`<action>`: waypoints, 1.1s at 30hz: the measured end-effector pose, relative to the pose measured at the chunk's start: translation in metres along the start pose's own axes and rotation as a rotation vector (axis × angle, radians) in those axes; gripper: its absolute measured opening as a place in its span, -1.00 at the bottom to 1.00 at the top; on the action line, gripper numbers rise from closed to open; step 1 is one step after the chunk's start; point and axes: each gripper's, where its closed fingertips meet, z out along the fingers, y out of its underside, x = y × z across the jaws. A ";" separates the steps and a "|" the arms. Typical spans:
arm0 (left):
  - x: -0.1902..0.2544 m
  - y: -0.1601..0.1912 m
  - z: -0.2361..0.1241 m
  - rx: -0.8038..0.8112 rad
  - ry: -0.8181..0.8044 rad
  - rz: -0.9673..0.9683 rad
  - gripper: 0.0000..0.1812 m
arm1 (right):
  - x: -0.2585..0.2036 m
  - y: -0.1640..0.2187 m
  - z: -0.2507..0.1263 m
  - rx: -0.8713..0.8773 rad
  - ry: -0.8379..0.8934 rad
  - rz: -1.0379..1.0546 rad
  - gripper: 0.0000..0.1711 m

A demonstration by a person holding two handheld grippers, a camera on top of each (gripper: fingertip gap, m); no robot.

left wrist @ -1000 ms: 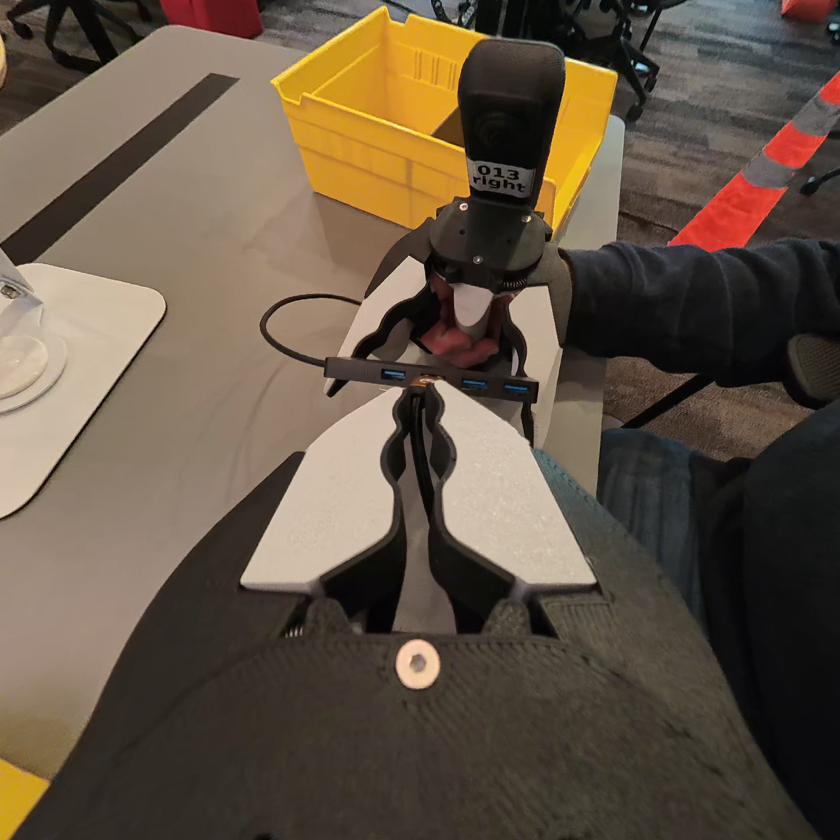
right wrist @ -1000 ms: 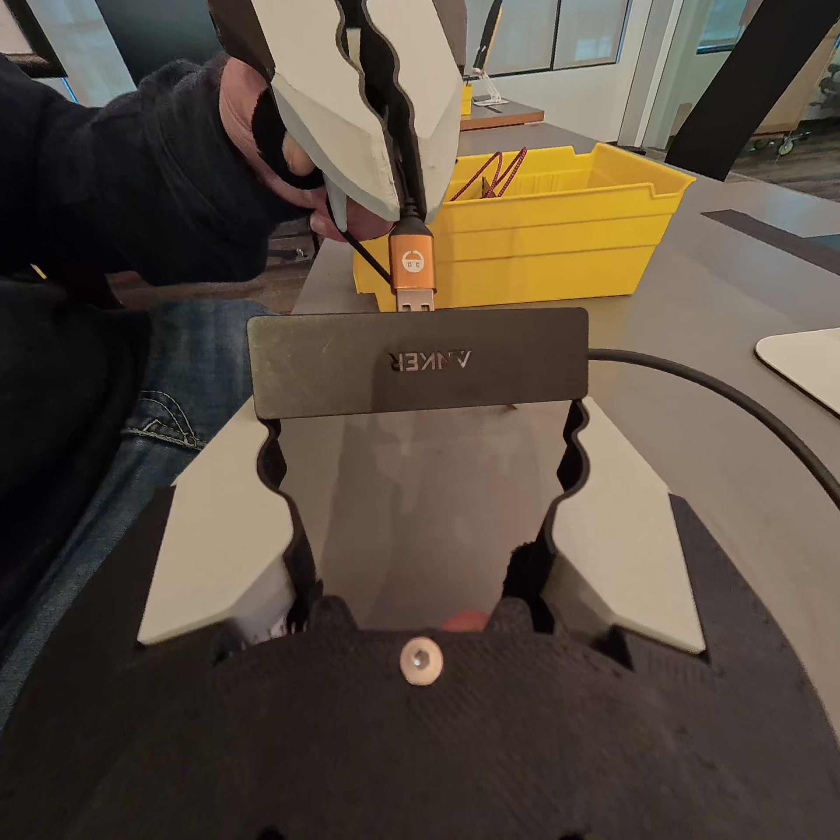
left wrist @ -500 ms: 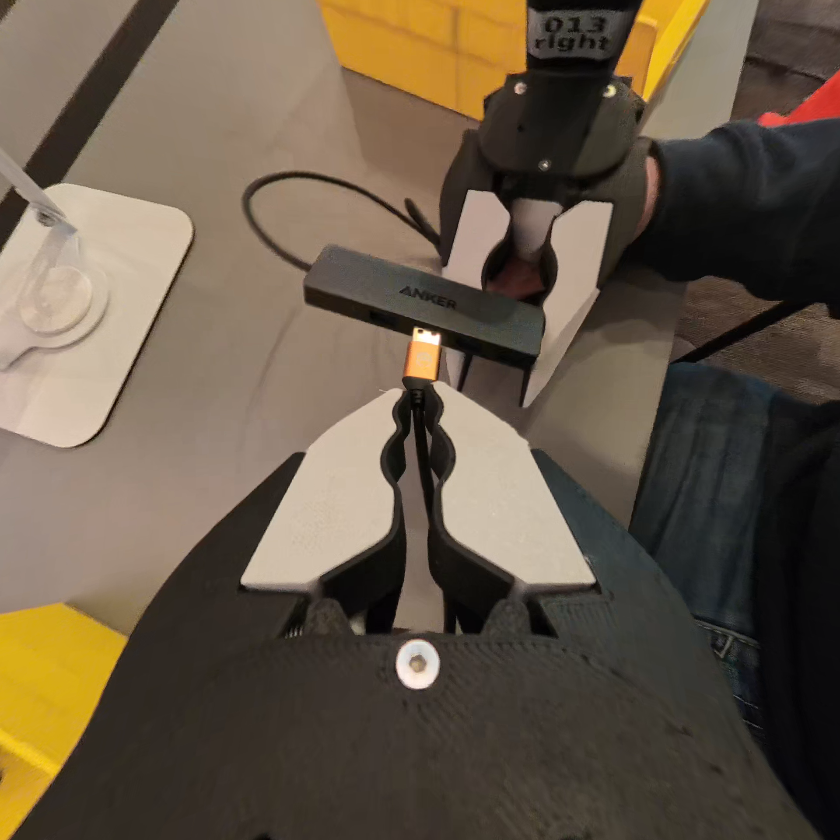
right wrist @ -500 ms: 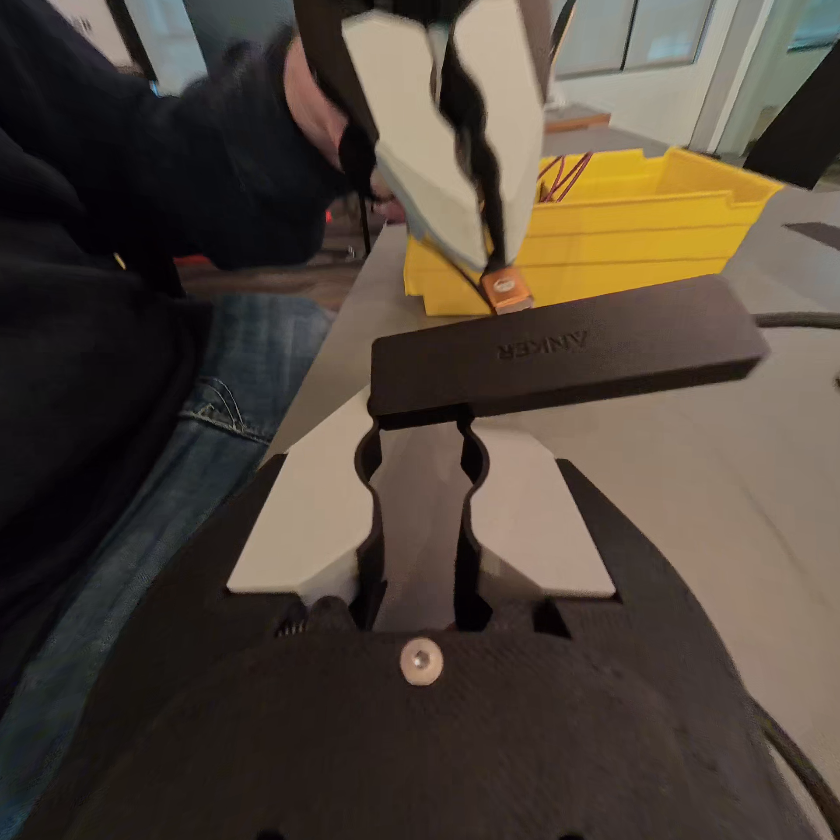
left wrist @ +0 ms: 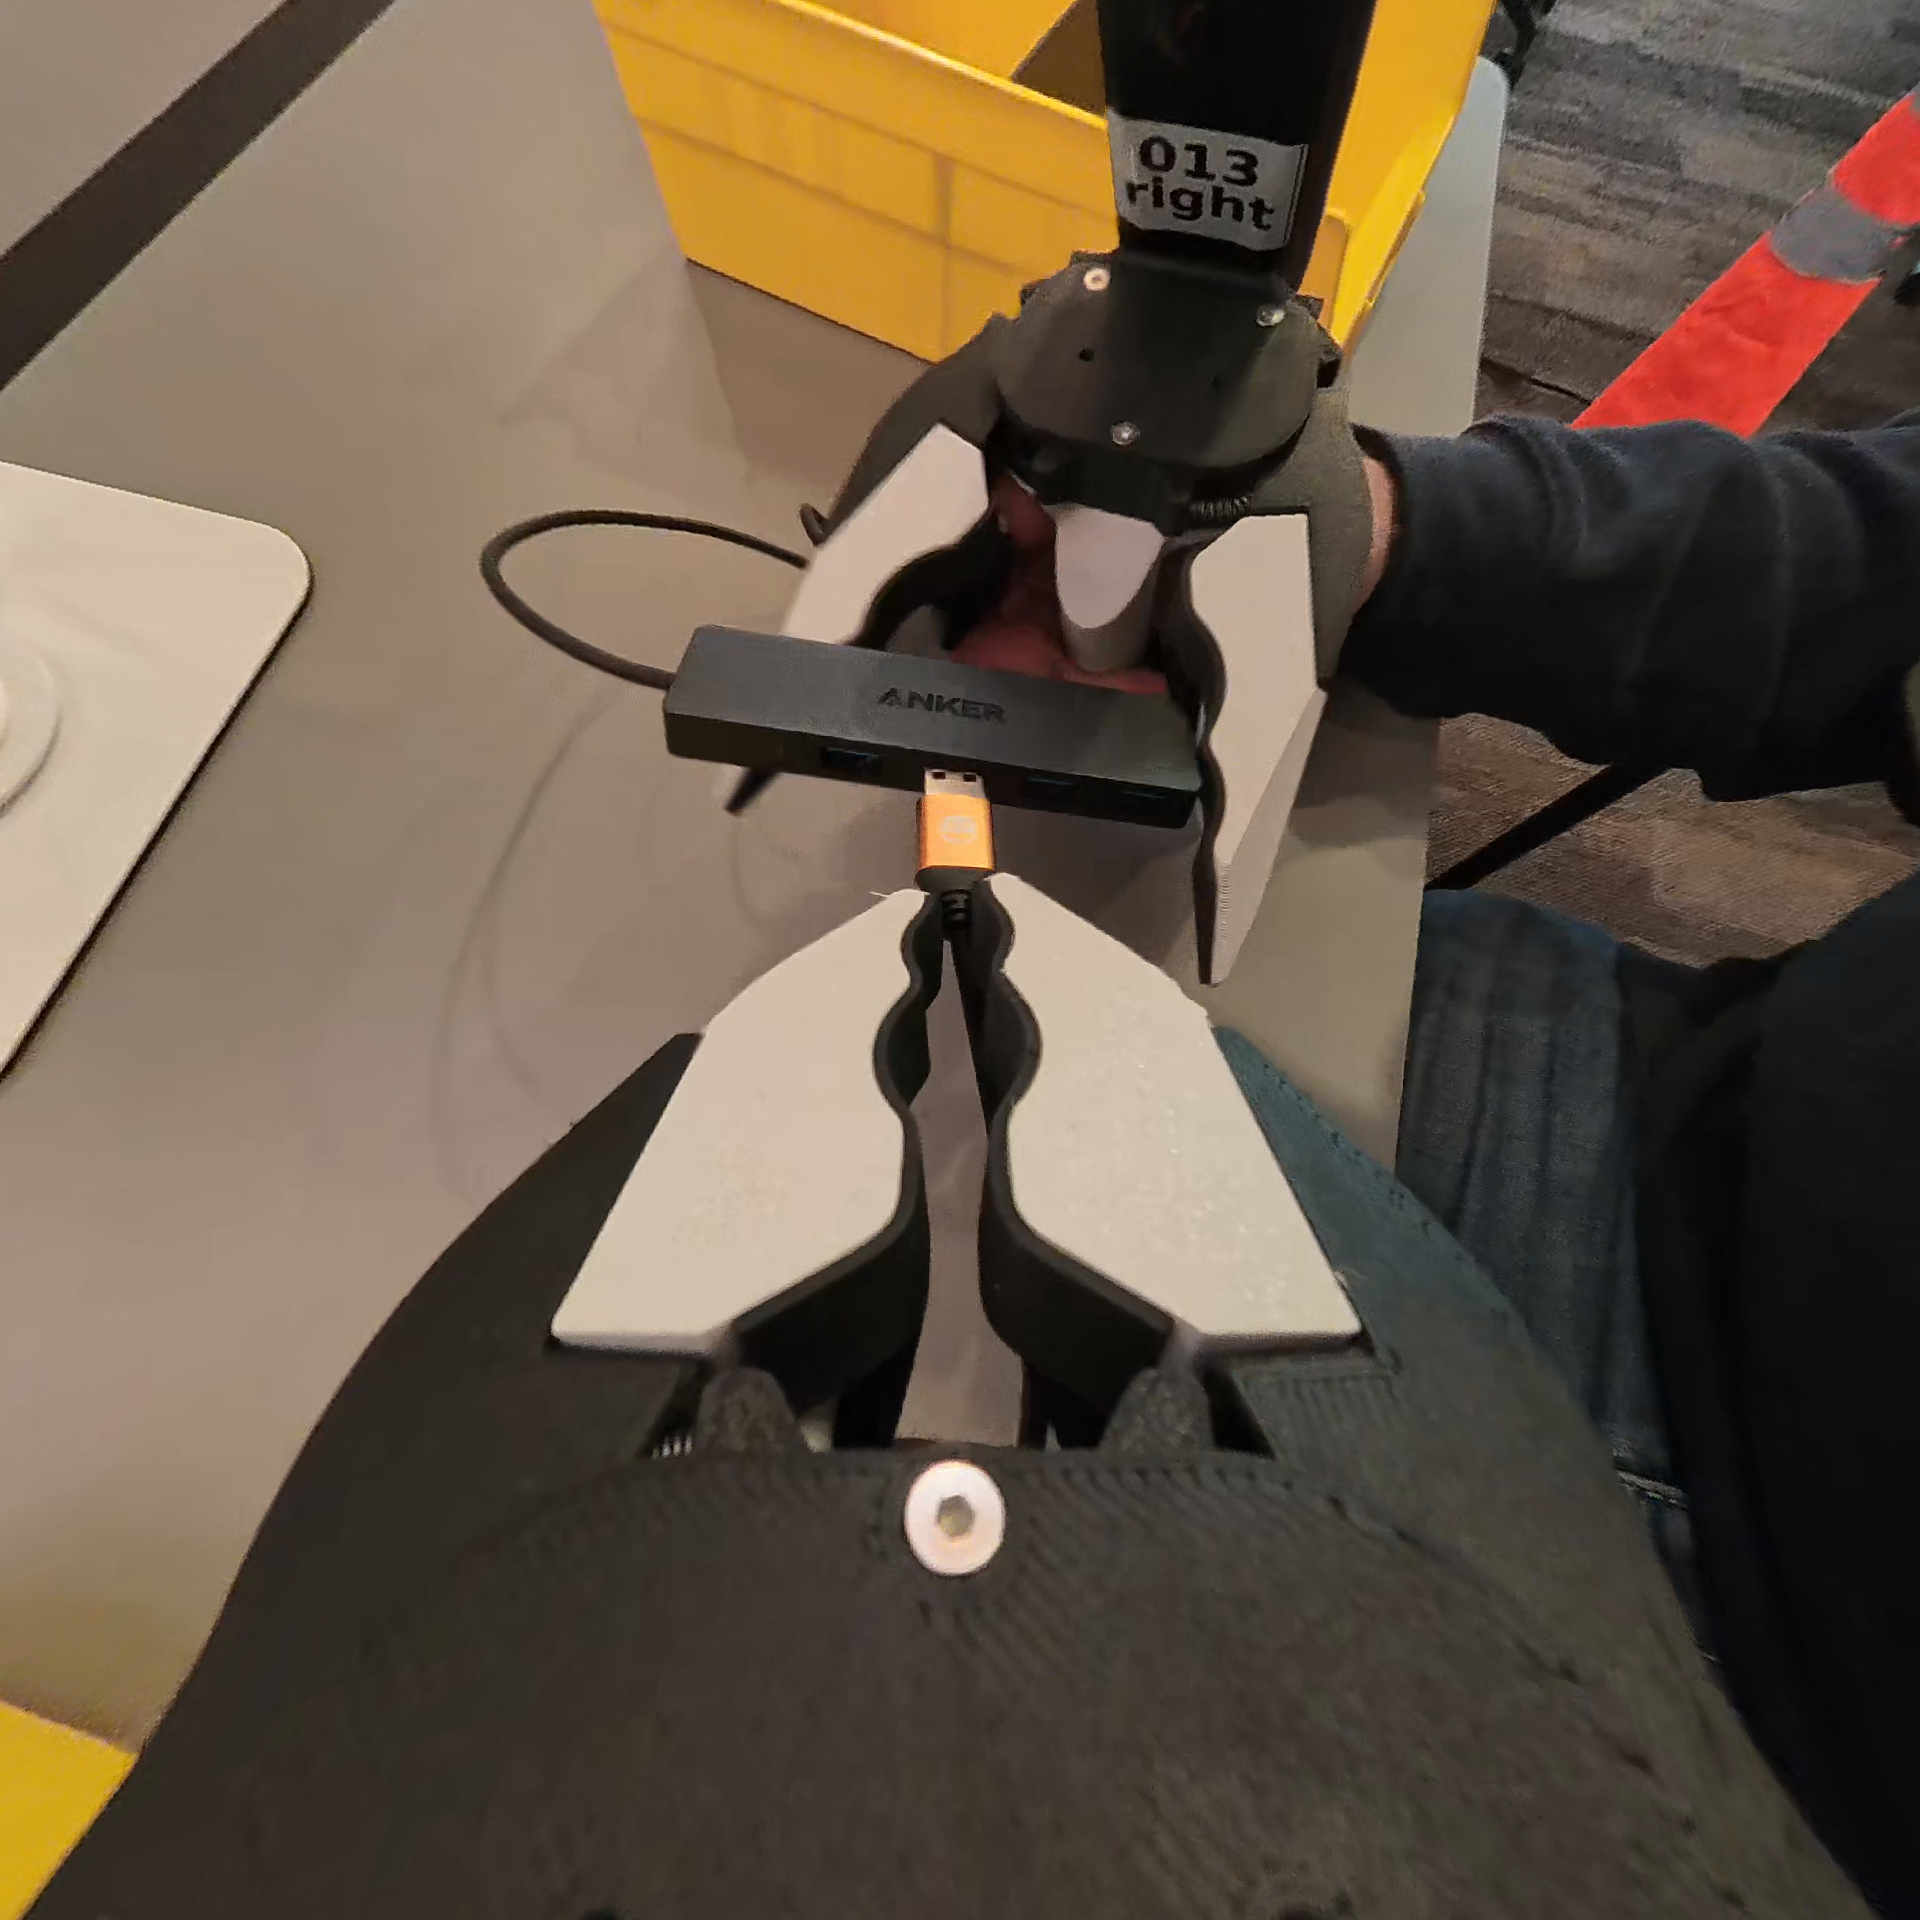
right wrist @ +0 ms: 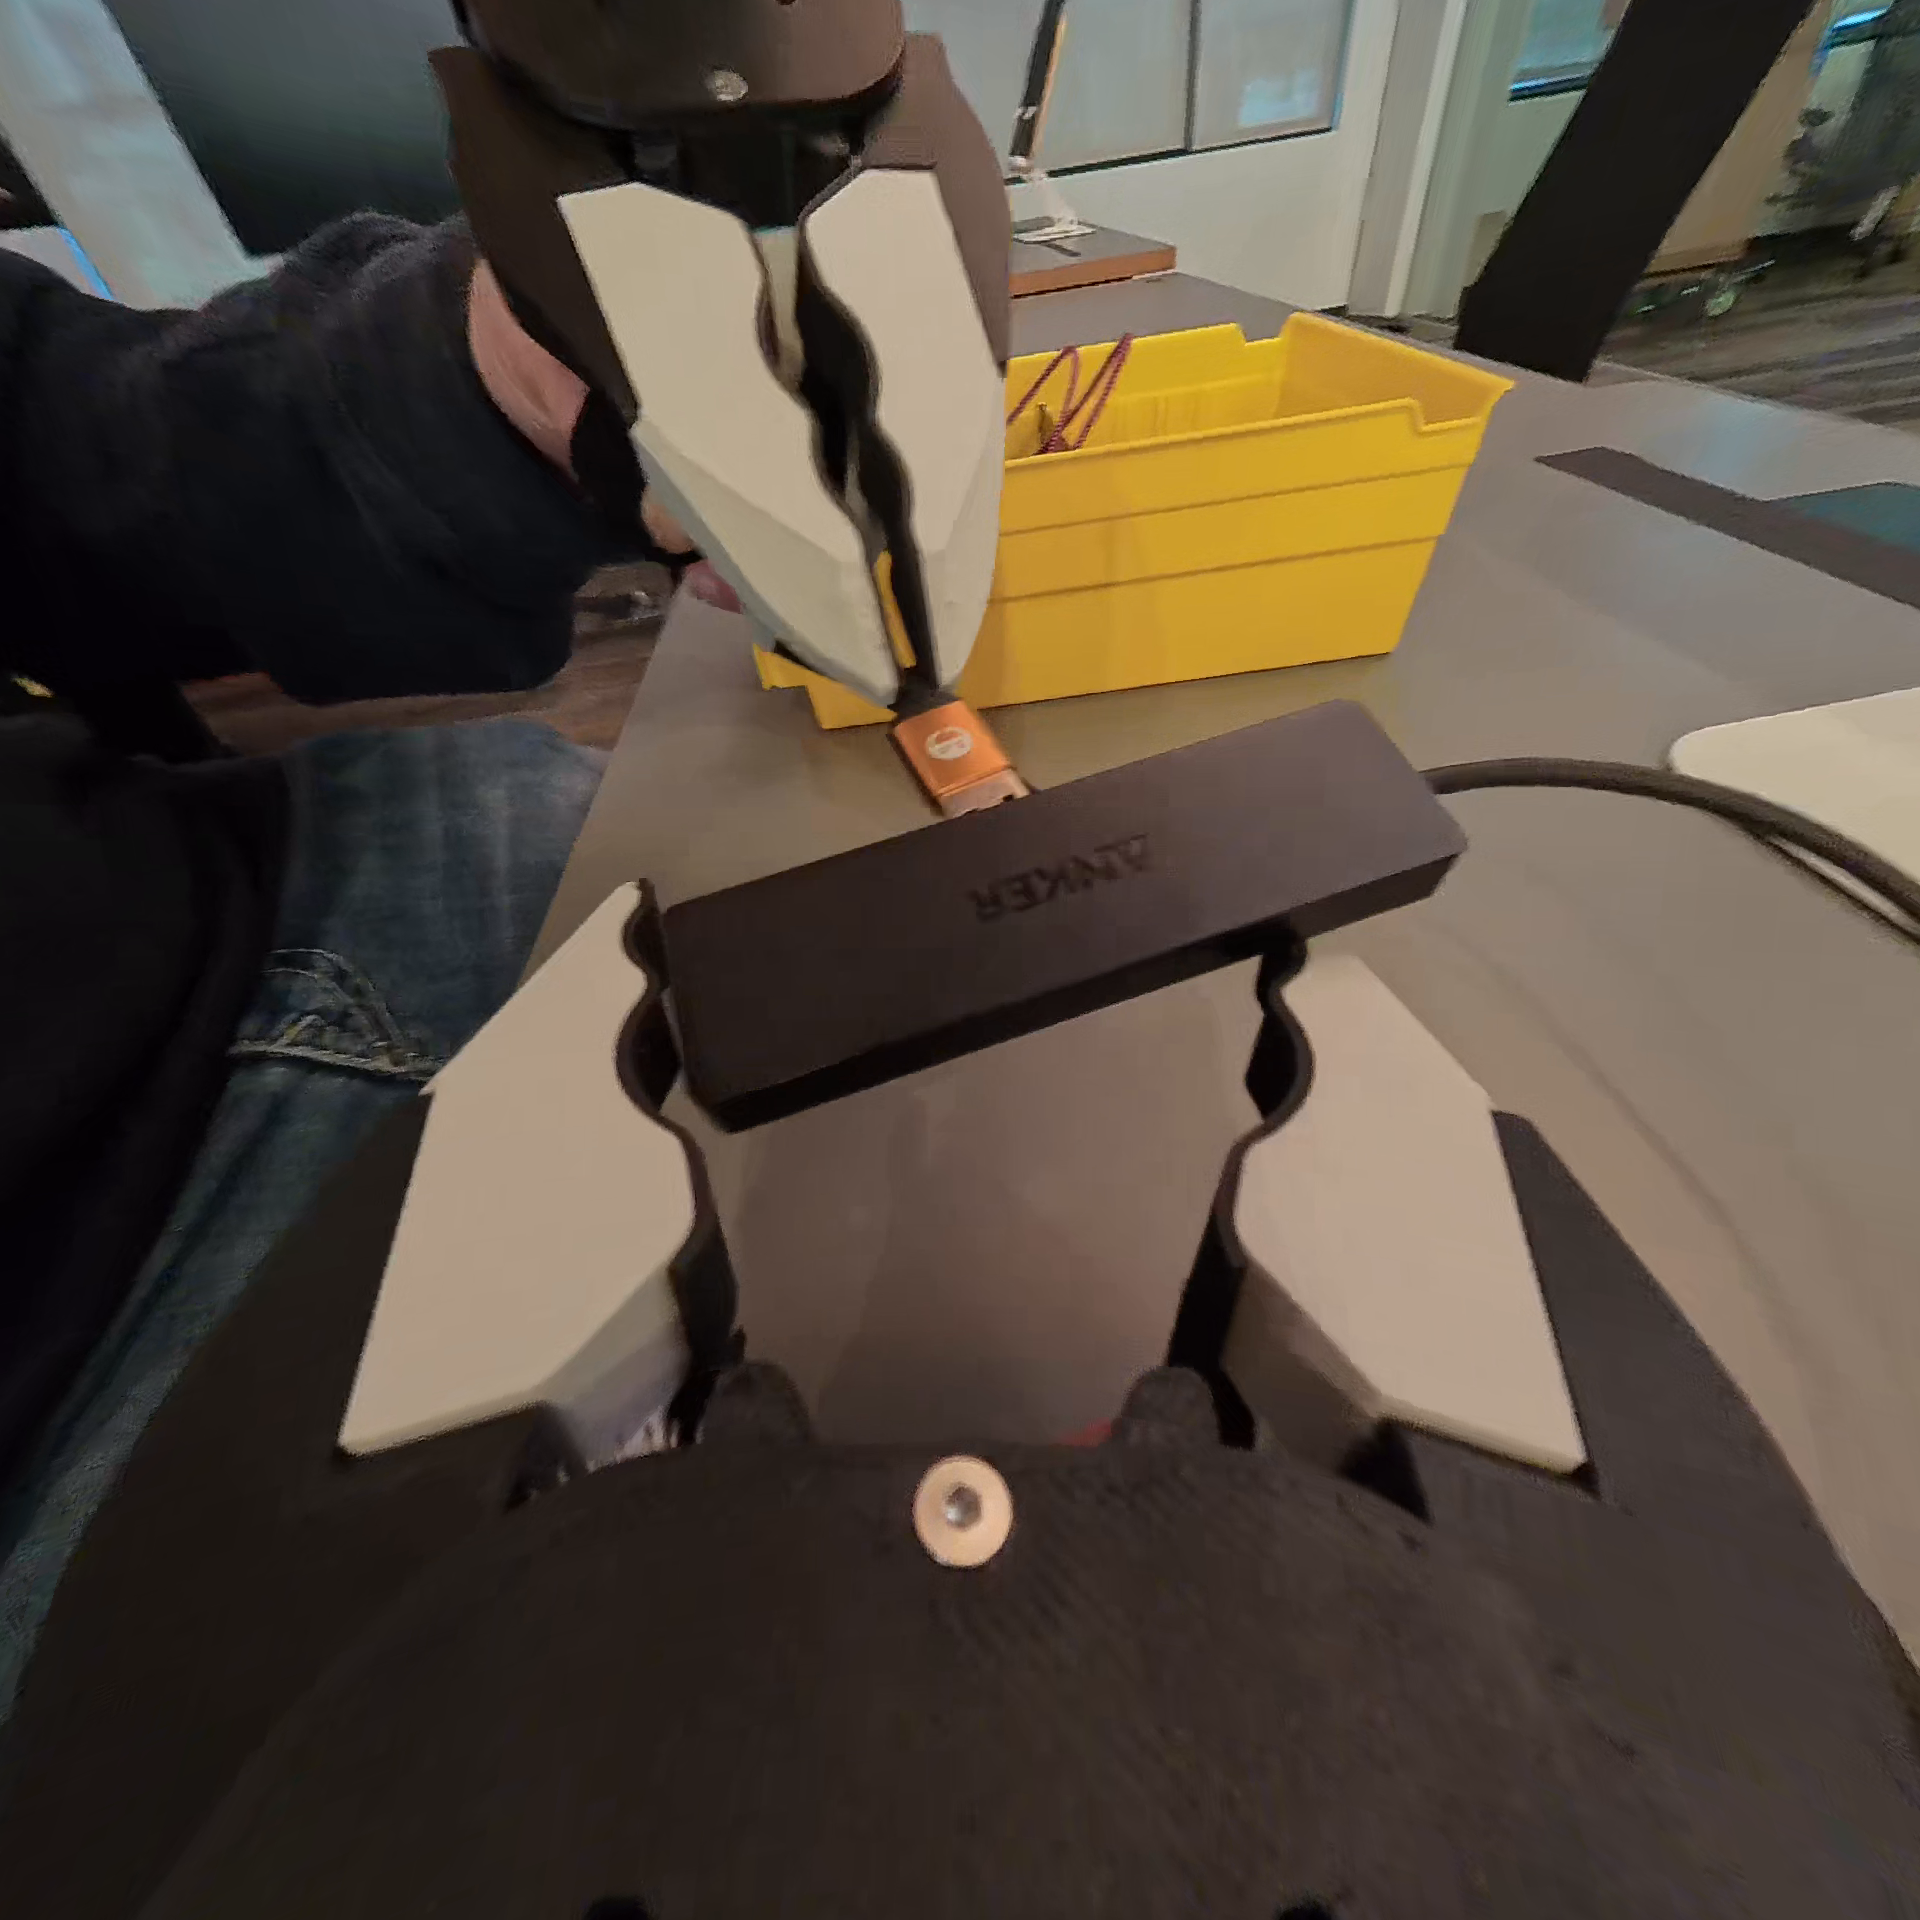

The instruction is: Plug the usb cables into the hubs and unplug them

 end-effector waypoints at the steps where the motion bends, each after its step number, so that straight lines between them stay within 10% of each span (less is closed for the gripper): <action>1: 0.002 0.001 0.001 0.001 0.017 -0.005 -0.95 | 0.004 0.000 0.000 -0.001 0.027 -0.019 0.42; 10: 0.009 0.001 0.002 -0.007 0.127 -0.011 -0.97 | -0.003 -0.009 0.007 0.022 0.016 -0.170 0.87; 19: 0.005 0.000 0.002 0.018 0.141 -0.052 -1.00 | -0.003 0.018 0.003 -0.178 0.023 -0.210 0.51; 28: 0.010 0.074 0.035 -0.288 0.037 -0.003 -1.00 | -0.007 0.081 -0.016 -0.583 0.100 -0.225 0.27; 33: 0.007 0.098 0.051 -0.353 -0.030 0.044 -0.83 | -0.008 0.093 -0.017 -0.656 0.079 -0.181 0.44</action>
